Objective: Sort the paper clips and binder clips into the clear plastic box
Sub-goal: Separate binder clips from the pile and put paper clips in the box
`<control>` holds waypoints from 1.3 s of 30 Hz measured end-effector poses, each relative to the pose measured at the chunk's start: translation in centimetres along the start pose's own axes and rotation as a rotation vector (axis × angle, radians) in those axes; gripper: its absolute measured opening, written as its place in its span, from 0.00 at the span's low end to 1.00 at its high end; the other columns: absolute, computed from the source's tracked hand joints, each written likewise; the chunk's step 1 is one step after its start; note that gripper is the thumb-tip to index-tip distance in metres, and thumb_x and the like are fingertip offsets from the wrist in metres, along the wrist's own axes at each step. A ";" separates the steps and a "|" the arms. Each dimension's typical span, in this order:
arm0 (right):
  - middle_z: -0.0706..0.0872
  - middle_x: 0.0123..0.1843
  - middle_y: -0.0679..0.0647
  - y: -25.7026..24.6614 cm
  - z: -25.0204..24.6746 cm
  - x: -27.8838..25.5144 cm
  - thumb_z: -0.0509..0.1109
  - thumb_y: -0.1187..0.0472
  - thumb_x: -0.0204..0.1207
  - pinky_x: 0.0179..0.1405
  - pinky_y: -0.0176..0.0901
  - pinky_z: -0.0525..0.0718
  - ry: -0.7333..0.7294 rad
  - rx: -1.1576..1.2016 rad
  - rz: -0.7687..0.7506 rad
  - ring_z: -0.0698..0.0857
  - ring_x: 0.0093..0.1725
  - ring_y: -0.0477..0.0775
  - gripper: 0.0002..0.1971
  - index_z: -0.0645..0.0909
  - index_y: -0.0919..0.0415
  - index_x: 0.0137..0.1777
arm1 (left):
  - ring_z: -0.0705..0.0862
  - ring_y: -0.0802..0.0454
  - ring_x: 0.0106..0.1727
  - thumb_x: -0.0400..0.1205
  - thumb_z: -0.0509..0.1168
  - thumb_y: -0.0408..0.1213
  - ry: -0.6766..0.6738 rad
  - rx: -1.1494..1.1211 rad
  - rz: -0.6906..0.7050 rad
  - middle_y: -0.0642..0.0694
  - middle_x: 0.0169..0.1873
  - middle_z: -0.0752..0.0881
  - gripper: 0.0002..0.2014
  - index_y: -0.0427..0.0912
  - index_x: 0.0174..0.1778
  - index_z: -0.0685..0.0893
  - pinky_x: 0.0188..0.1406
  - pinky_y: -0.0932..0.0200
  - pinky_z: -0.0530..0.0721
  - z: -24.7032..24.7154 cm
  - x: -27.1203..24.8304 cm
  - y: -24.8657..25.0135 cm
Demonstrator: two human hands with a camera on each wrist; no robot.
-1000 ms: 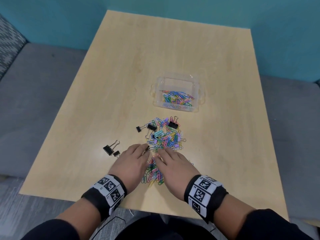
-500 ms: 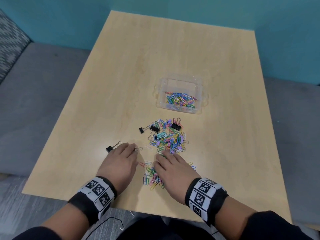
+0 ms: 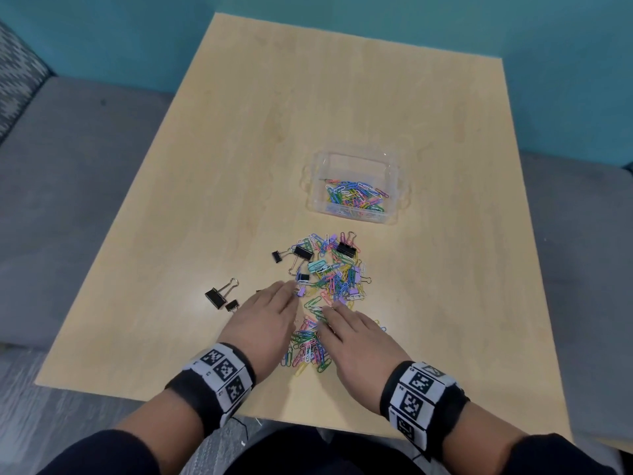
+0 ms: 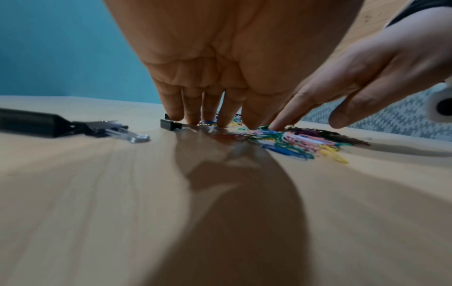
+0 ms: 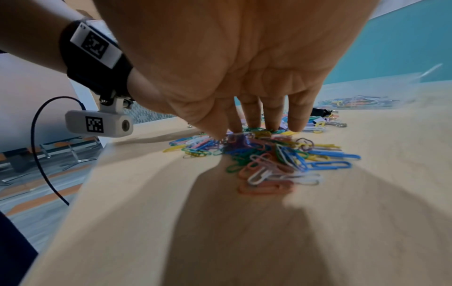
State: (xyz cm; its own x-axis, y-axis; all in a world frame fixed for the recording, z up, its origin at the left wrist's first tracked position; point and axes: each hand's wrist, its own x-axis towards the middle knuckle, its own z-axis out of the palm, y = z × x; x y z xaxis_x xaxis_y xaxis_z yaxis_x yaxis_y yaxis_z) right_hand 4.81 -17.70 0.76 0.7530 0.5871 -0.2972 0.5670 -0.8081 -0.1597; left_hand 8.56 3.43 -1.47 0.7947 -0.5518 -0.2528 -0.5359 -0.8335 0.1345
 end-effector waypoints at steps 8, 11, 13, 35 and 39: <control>0.75 0.72 0.62 -0.1 0.1 -0.3 0.62 0.61 0.66 0.66 0.60 0.78 -0.023 0.007 0.009 0.73 0.72 0.69 0.30 0.73 0.64 0.71 | 0.80 0.37 0.59 0.78 0.53 0.44 0.098 -0.011 -0.012 0.39 0.59 0.82 0.24 0.36 0.67 0.79 0.59 0.42 0.81 -0.2 -2.0 1.5; 0.75 0.72 0.62 -0.3 0.0 -0.3 0.63 0.61 0.66 0.67 0.61 0.77 -0.025 0.020 -0.003 0.73 0.72 0.68 0.30 0.73 0.64 0.71 | 0.79 0.39 0.57 0.78 0.56 0.44 0.152 -0.026 -0.004 0.41 0.58 0.81 0.25 0.38 0.69 0.77 0.56 0.44 0.82 -0.2 -2.1 1.8; 0.76 0.72 0.62 -0.5 -0.3 -0.2 0.57 0.61 0.66 0.66 0.60 0.77 -0.020 0.022 0.005 0.73 0.72 0.68 0.29 0.73 0.64 0.70 | 0.79 0.39 0.55 0.78 0.58 0.43 0.162 -0.002 -0.010 0.42 0.57 0.80 0.25 0.38 0.70 0.76 0.54 0.44 0.81 -0.1 -1.8 1.7; 0.78 0.69 0.62 -0.8 -0.1 -1.5 0.48 0.61 0.66 0.65 0.59 0.79 -0.017 0.062 0.074 0.77 0.69 0.66 0.30 0.76 0.62 0.68 | 0.72 0.39 0.75 0.80 0.55 0.46 0.129 -0.098 0.007 0.38 0.74 0.73 0.20 0.41 0.64 0.78 0.69 0.41 0.76 1.5 -2.1 0.7; 0.78 0.71 0.61 -0.9 0.3 -2.0 0.48 0.60 0.66 0.67 0.61 0.78 -0.026 0.055 0.062 0.76 0.71 0.65 0.31 0.76 0.61 0.69 | 0.72 0.37 0.74 0.80 0.54 0.46 0.150 -0.097 -0.074 0.37 0.73 0.74 0.18 0.43 0.60 0.79 0.68 0.39 0.75 1.4 -2.9 0.1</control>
State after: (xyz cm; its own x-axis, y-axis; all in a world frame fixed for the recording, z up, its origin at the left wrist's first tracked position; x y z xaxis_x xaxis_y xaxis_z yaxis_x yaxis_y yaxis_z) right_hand 2.71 -18.18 1.21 0.7770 0.5346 -0.3324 0.4996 -0.8449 -0.1912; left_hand 5.80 4.98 -2.11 0.8686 -0.4806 -0.1208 -0.4498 -0.8669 0.2147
